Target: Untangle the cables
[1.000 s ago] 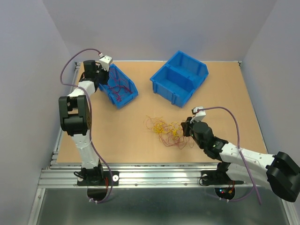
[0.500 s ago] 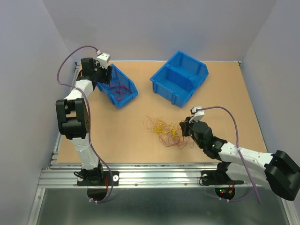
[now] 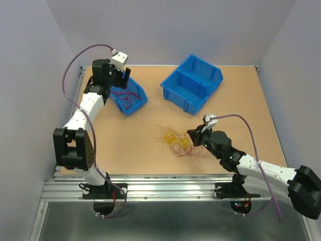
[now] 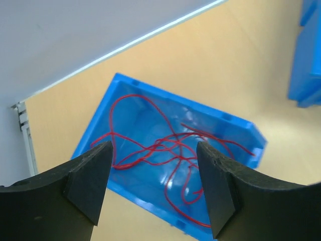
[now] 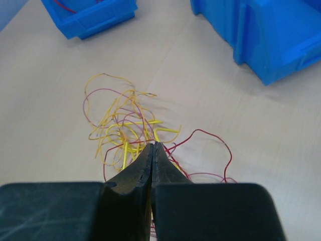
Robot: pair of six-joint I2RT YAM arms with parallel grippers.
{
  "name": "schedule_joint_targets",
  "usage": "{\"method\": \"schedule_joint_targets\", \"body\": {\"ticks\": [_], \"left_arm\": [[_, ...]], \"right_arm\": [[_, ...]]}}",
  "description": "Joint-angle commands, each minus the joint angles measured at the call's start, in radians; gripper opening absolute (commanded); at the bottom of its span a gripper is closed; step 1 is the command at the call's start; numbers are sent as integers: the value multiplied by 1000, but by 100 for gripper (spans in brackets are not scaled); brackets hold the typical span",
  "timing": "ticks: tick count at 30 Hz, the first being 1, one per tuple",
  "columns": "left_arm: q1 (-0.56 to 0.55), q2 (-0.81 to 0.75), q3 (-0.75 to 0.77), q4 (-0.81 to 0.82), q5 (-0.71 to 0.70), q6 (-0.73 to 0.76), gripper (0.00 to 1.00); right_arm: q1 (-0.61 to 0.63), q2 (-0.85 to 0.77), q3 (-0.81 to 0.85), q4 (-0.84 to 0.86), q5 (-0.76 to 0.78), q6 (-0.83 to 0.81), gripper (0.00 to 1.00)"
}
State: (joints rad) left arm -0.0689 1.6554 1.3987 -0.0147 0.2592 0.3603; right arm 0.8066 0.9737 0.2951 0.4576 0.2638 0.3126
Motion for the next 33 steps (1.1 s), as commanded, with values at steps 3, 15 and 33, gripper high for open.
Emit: {"method": "schedule_joint_targets", "body": {"ticks": [3,15,33], "left_arm": [[-171,-270,-208,166,125,-82,80],[-370,-627,-570,672,417,-337,79],[-471,-569,-840,1250,543,-448,79]], "right_arm": [[6,-116,109,2,-153,-64,0],[6,-99,627,-177,-377,-139,1],[5,88,786,-57,-529,-95,1]]}}
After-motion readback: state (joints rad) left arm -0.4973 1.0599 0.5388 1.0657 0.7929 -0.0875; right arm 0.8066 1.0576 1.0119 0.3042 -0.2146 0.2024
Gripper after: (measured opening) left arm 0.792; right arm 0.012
